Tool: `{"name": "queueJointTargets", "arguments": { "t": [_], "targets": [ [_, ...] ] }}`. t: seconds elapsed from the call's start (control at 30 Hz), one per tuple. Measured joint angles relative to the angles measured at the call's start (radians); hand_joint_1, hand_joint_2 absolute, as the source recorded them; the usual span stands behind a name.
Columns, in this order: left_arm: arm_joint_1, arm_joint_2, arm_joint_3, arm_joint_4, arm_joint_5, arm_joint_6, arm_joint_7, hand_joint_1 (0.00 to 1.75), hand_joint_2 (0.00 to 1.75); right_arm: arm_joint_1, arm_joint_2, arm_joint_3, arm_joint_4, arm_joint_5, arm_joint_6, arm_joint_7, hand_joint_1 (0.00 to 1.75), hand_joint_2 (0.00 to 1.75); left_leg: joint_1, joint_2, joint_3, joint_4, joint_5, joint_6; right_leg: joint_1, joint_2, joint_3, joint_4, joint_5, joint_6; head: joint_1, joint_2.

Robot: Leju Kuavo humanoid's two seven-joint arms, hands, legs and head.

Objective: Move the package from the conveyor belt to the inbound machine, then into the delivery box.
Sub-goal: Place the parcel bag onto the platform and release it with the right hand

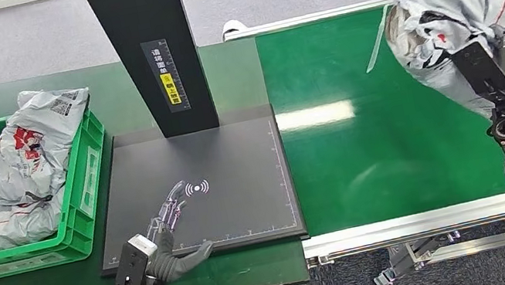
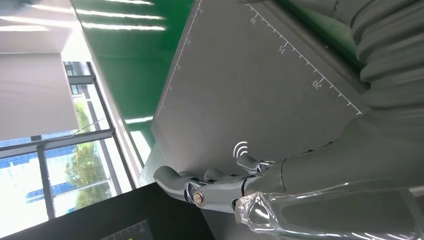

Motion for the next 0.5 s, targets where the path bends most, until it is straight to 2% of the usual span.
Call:
{"name": "queueJointTargets", "arguments": {
  "t": [0.1,0.17,0.27,0.33,0.4,0.5],
  "targets": [
    [-0.004,0.000,0.000,0.001,0.005,0.002,-0.009,0.00,1.75,0.026,0.008,-0.035,-0.047,-0.069,-0.115,-0.107,1.75,1.75,0.000,0.000,0.000,0.000,0.000,0.000,0.000,0.000,0.000,0.000,0.000,0.000,0.000,0.000],
    [-0.007,0.000,0.000,0.004,0.008,0.004,-0.013,0.00,1.75,0.055,0.014,-0.053,-0.095,-0.095,-0.165,-0.145,1.75,1.75,0.000,0.000,0.000,0.000,0.000,0.000,0.000,0.000,0.000,0.000,0.000,0.000,0.000,0.000],
    [-0.011,0.000,0.000,0.008,0.010,0.004,-0.017,0.00,1.75,0.108,0.028,-0.078,-0.191,-0.107,-0.193,-0.161,1.75,1.75,0.000,0.000,0.000,0.000,0.000,0.000,0.000,0.000,0.000,0.000,0.000,0.000,0.000,0.000],
    [-0.013,0.001,0.000,0.011,0.013,0.003,-0.021,0.00,1.75,0.133,0.041,-0.081,-0.243,-0.099,-0.160,-0.156,1.75,1.75,0.000,0.000,-0.001,-0.001,0.000,0.000,0.000,0.000,0.001,0.000,0.000,0.000,0.000,0.000],
    [-0.019,0.004,0.000,0.018,0.019,-0.002,-0.029,0.00,1.75,0.154,0.060,-0.033,-0.309,0.001,-0.071,-0.129,1.75,1.75,0.000,0.003,-0.002,-0.001,0.000,0.000,0.000,0.002,0.001,0.001,0.000,0.000,0.001,0.000],
    [-0.036,0.009,-0.001,0.034,0.021,-0.014,-0.043,0.00,1.75,0.169,0.093,0.199,-0.441,0.312,0.014,-0.035,1.75,1.75,0.000,0.012,0.001,-0.001,0.000,0.000,0.001,0.010,-0.002,0.001,0.001,-0.002,0.000,0.000]
  ]
}}
